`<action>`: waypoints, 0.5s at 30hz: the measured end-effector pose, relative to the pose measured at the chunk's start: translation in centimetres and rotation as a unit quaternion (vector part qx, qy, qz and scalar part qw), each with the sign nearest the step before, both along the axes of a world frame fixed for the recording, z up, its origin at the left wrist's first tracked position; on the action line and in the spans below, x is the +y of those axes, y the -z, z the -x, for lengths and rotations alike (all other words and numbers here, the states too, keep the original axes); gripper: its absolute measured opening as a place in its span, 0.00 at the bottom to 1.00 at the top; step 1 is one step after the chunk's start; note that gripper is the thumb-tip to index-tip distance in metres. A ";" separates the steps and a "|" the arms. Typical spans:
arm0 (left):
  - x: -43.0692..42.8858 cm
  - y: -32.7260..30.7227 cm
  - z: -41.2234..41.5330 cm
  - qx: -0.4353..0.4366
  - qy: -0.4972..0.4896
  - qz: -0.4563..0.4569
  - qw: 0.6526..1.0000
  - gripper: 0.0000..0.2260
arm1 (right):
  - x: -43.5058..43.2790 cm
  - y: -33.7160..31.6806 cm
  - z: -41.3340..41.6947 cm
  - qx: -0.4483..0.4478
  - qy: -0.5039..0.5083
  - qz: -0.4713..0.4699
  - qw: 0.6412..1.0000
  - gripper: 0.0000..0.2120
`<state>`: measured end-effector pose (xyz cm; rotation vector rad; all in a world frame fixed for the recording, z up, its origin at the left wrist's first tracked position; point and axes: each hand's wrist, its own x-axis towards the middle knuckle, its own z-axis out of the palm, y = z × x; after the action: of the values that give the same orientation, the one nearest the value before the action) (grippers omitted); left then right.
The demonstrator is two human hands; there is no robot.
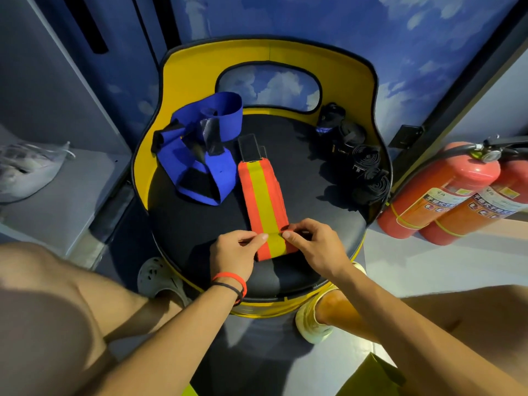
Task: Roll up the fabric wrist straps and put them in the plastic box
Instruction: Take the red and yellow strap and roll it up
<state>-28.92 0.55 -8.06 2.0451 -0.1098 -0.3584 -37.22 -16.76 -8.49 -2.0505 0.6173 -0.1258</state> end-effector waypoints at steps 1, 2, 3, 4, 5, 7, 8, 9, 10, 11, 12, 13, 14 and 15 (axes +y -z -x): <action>-0.1 0.2 0.1 -0.010 -0.002 0.007 1.000 0.08 | 0.1 0.0 0.0 0.001 0.004 -0.001 1.000 0.10; -0.2 0.4 0.1 -0.018 0.001 0.012 1.000 0.08 | 0.1 0.1 0.1 0.001 0.007 -0.004 1.000 0.09; -0.3 0.5 0.0 -0.020 0.006 0.016 1.000 0.08 | 0.1 0.1 0.1 0.000 0.010 -0.009 1.000 0.09; -0.3 0.6 -0.1 -0.020 0.011 0.019 1.000 0.08 | 0.1 0.0 0.1 -0.003 0.010 -0.016 1.000 0.09; -0.3 0.6 -0.2 -0.022 0.016 0.022 0.999 0.08 | 0.1 -0.1 0.1 -0.006 0.008 -0.023 1.000 0.10; -0.3 0.7 -0.3 -0.037 0.025 0.023 0.999 0.07 | -0.2 -0.2 -0.2 -0.003 -0.006 -0.032 0.999 0.15; -0.3 0.7 -0.3 -0.046 0.032 0.022 0.998 0.07 | -0.4 -0.2 -0.4 0.004 -0.016 -0.038 0.999 0.18; -0.3 0.8 -0.3 -0.053 0.040 0.020 0.998 0.07 | -0.6 -0.3 -0.6 0.010 -0.026 -0.046 0.999 0.21; -0.3 0.8 -0.3 -0.054 0.048 0.019 0.997 0.07 | -0.9 -0.3 -0.9 0.013 -0.037 -0.054 0.998 0.24; -0.2 0.8 -0.4 -0.048 0.054 0.020 0.997 0.08 | -1.2 -0.4 -1.1 0.015 -0.049 -0.061 0.997 0.26; -0.1 0.7 -0.5 -0.036 0.056 0.022 0.998 0.08 | -1.5 -0.4 -1.4 0.018 -0.065 -0.065 0.996 0.29; -0.1 0.7 -0.6 -0.024 0.058 0.024 0.998 0.08 | -1.8 -0.6 -1.7 0.023 -0.083 -0.066 0.994 0.31; -0.1 0.8 -0.8 -0.015 0.060 0.025 0.998 0.08 | -2.1 -0.8 -1.9 0.032 -0.100 -0.065 0.992 0.32; -0.1 0.8 -0.9 -0.010 0.062 0.028 0.998 0.08 | -2.4 -1.1 -2.3 0.041 -0.115 -0.064 0.990 0.33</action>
<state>-28.00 0.41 -8.88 1.9919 -0.2574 -0.4085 -34.95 -19.13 -7.41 -1.9927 0.4235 0.1304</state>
